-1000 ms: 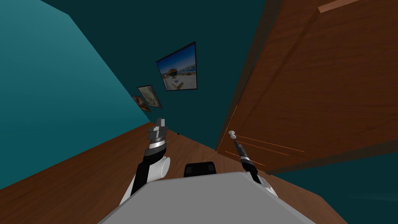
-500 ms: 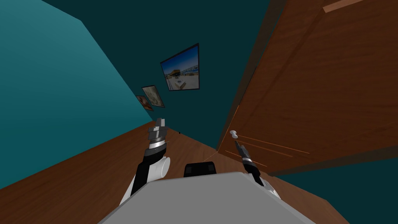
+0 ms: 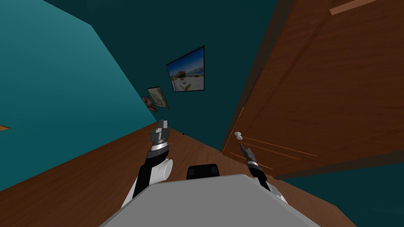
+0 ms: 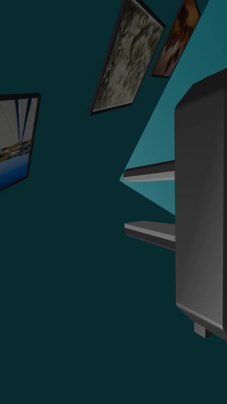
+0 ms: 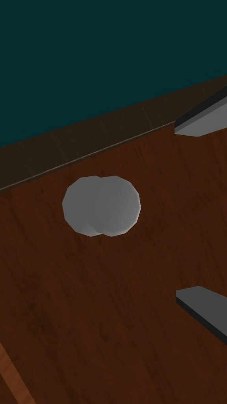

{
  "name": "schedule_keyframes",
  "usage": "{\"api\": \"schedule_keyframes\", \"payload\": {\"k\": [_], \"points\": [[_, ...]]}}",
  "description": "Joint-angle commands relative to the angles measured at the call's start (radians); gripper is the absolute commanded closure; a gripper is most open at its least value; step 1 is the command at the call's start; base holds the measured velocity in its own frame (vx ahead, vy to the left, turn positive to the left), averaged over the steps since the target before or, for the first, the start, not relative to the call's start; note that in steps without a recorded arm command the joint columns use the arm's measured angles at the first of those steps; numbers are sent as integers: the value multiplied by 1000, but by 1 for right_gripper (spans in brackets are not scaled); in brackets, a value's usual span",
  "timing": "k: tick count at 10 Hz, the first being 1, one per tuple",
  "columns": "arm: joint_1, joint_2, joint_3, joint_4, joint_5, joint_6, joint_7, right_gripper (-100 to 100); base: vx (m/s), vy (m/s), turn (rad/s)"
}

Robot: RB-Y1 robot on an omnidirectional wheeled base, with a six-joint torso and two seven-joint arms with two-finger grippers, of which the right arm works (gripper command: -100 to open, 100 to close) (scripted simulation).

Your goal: Pull the door open

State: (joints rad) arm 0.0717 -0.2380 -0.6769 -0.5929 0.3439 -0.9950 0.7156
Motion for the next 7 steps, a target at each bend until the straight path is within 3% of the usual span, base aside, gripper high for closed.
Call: {"api": "schedule_keyframes", "payload": {"k": [1,7], "points": [[4,0,-4,-5,2,2,28,-100,-14,19,21],[19,-1,-33,-15,14,11,186,-100,-25,28,35]]}}
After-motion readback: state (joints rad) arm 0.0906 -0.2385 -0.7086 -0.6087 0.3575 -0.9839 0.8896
